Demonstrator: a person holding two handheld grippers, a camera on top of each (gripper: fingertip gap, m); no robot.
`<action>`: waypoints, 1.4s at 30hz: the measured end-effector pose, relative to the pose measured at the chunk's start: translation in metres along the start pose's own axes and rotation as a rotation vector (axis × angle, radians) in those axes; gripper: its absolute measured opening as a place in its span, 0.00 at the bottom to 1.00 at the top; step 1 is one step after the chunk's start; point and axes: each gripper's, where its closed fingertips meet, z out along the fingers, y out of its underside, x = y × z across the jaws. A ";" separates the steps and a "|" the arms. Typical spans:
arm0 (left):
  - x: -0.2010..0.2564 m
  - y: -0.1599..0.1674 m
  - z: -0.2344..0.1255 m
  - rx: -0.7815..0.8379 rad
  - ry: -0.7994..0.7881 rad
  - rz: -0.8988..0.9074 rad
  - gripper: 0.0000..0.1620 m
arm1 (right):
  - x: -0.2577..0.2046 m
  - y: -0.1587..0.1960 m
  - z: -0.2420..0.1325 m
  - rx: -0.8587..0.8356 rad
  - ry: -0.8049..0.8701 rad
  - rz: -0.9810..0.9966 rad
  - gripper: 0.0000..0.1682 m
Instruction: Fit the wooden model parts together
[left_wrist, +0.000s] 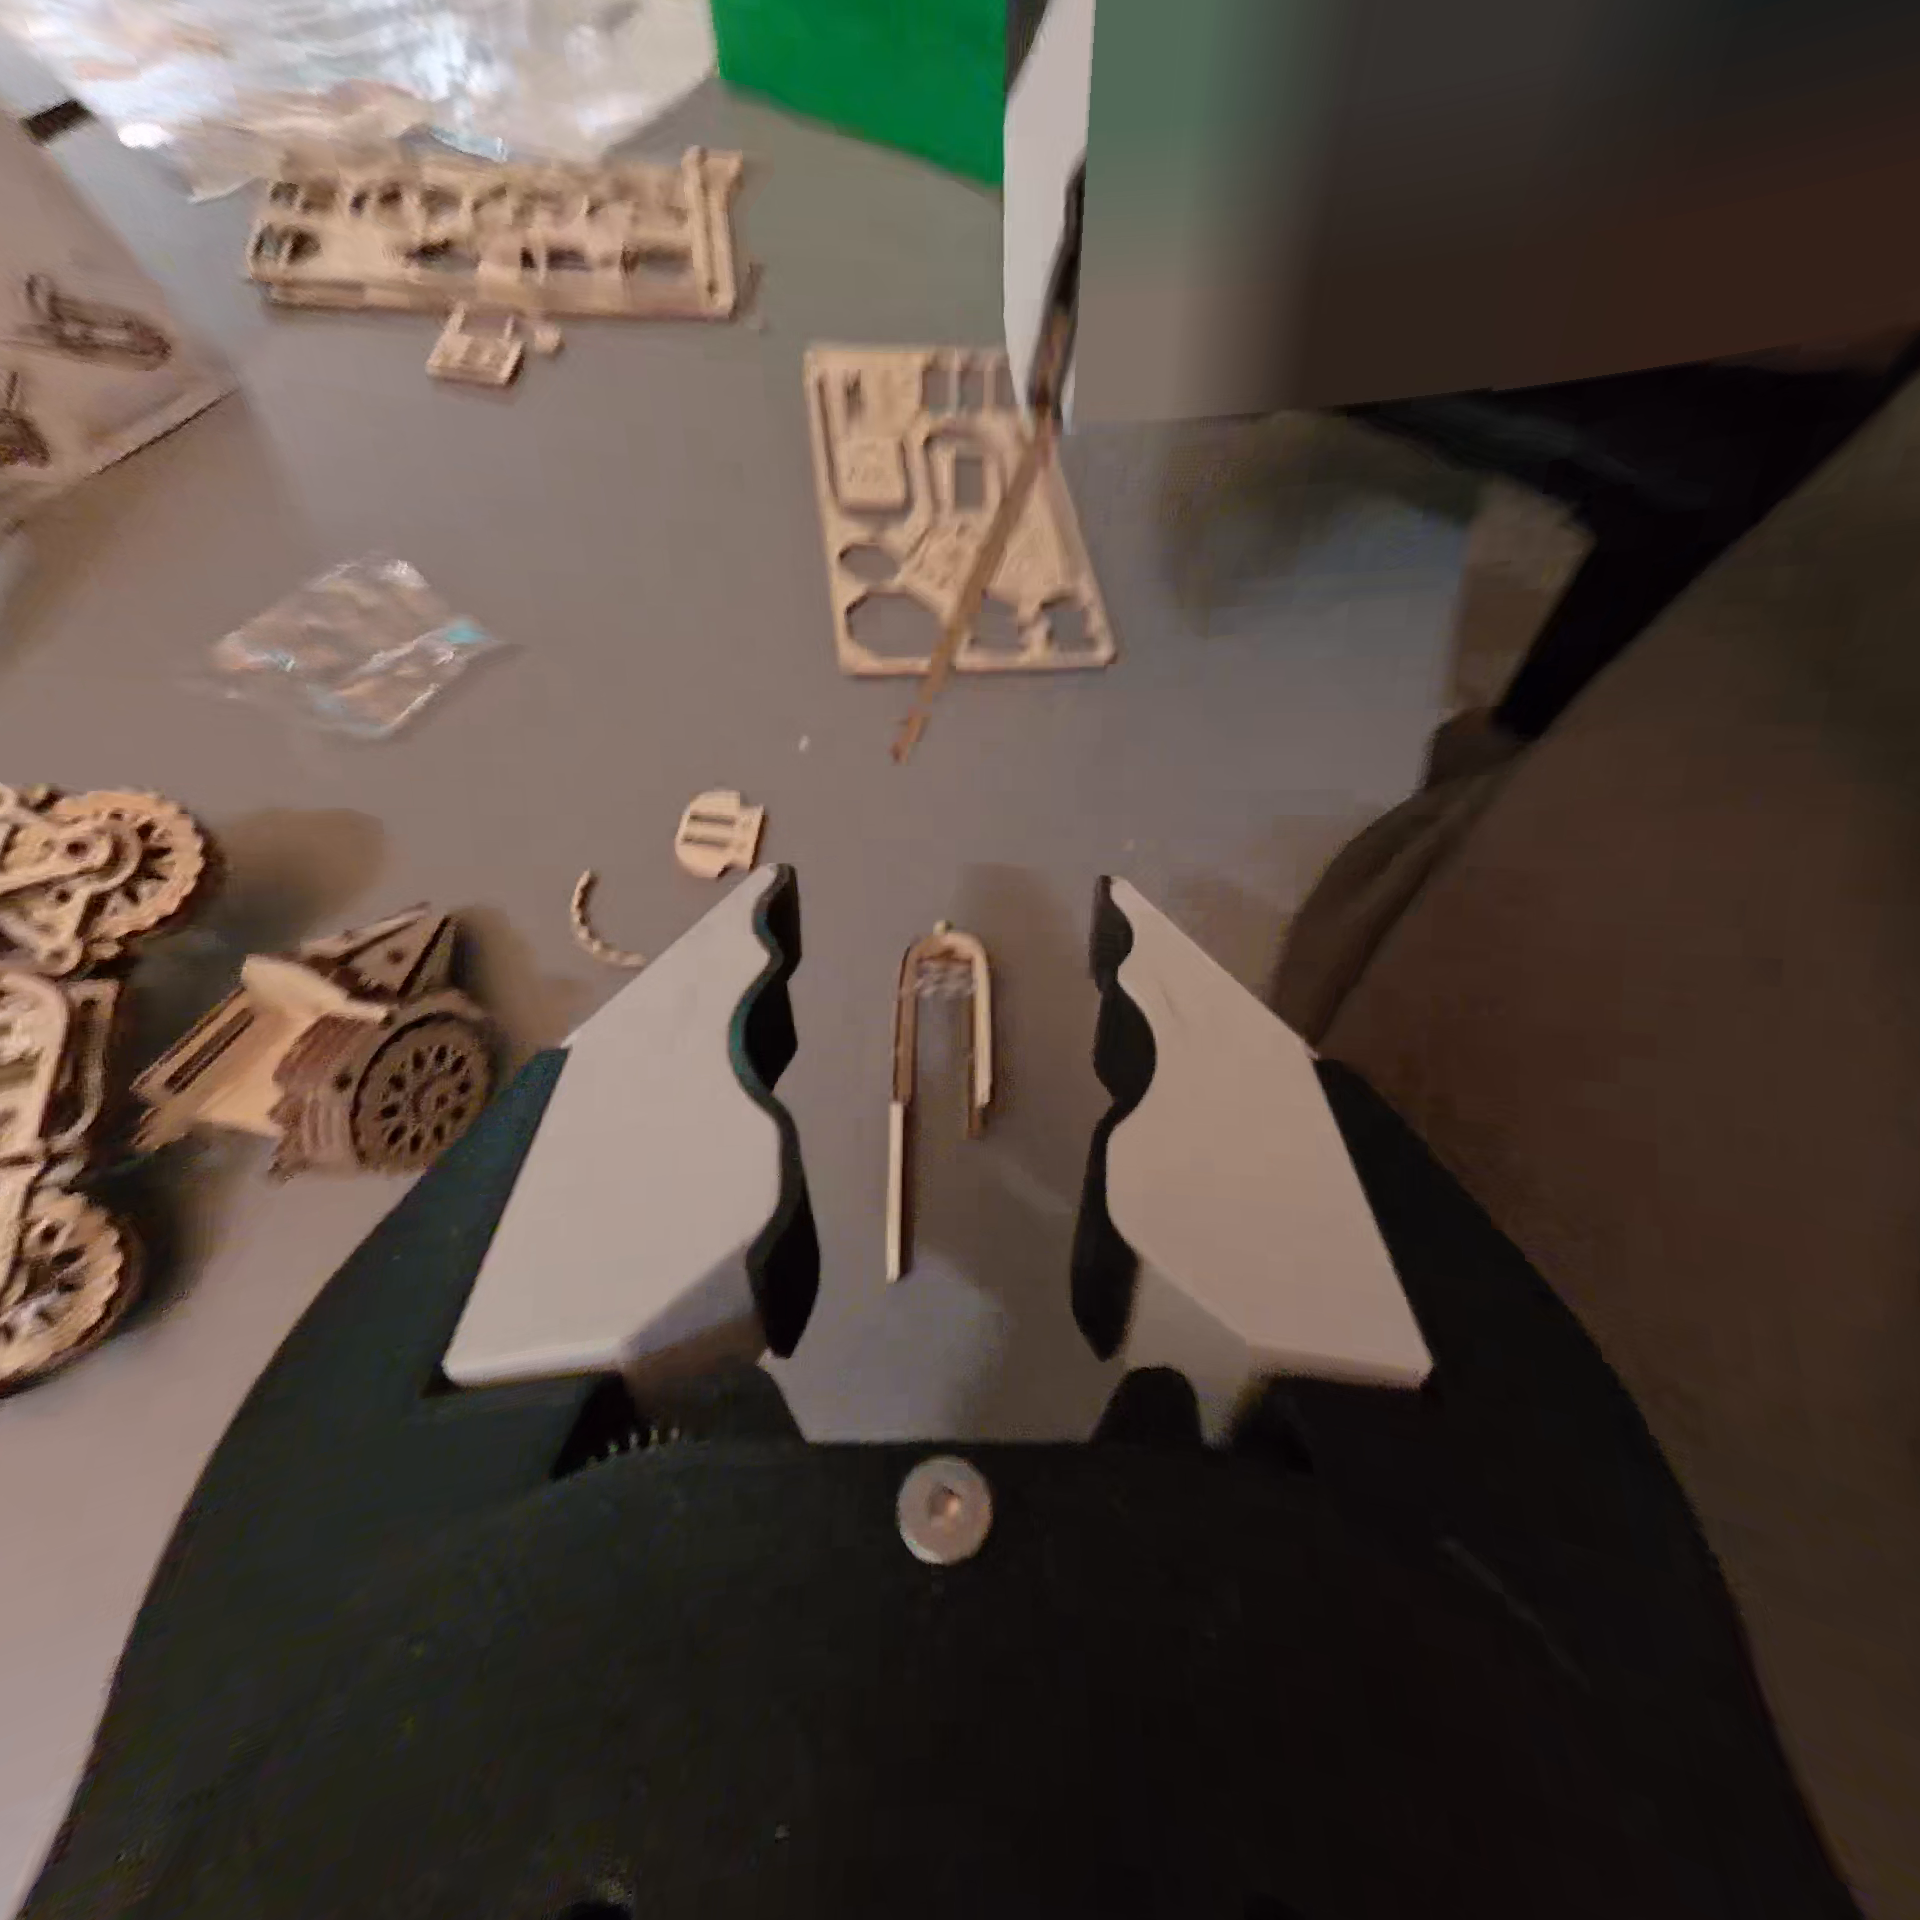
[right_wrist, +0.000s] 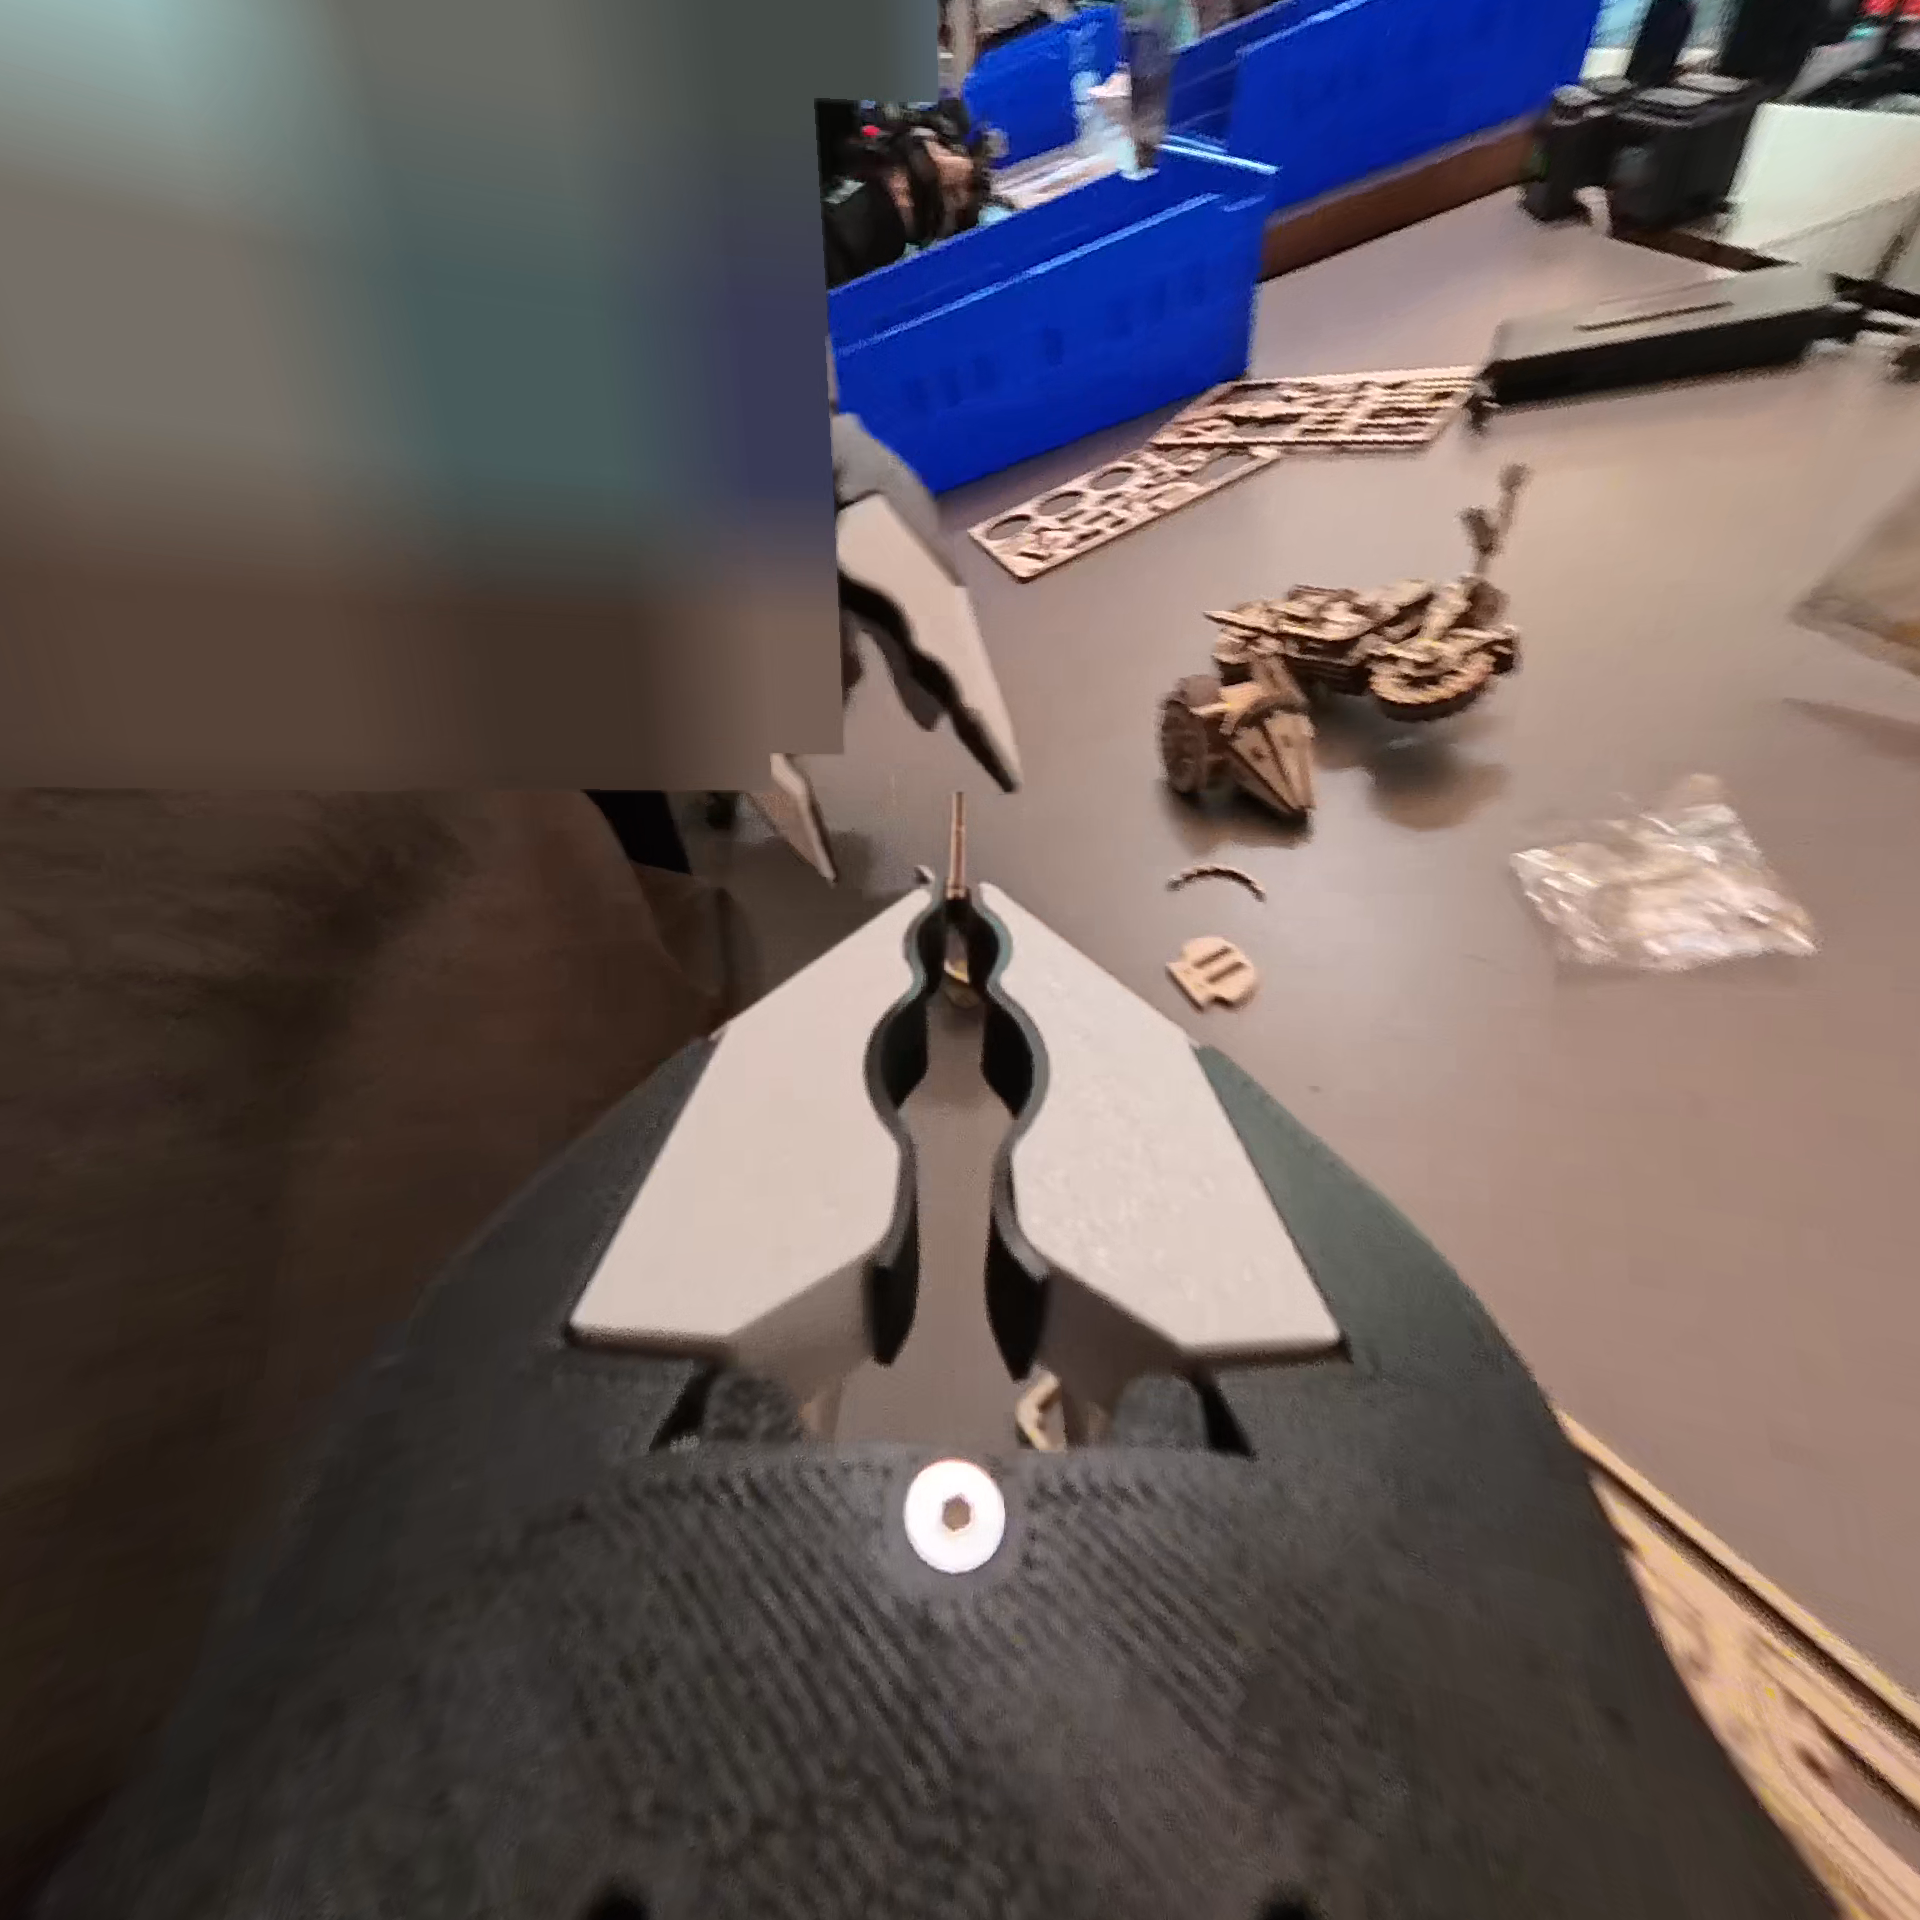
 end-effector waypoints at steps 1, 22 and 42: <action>0.000 0.010 0.005 -0.058 -0.036 0.022 0.37 | 0.006 0.002 -0.003 -0.008 0.030 0.001 0.00; -0.028 0.041 0.014 -0.191 -0.028 -0.211 0.15 | 0.008 0.011 -0.005 -0.052 0.047 -0.023 0.00; -0.035 0.040 0.017 -0.257 -0.279 0.147 0.16 | 0.008 0.012 -0.005 -0.045 0.026 0.005 0.00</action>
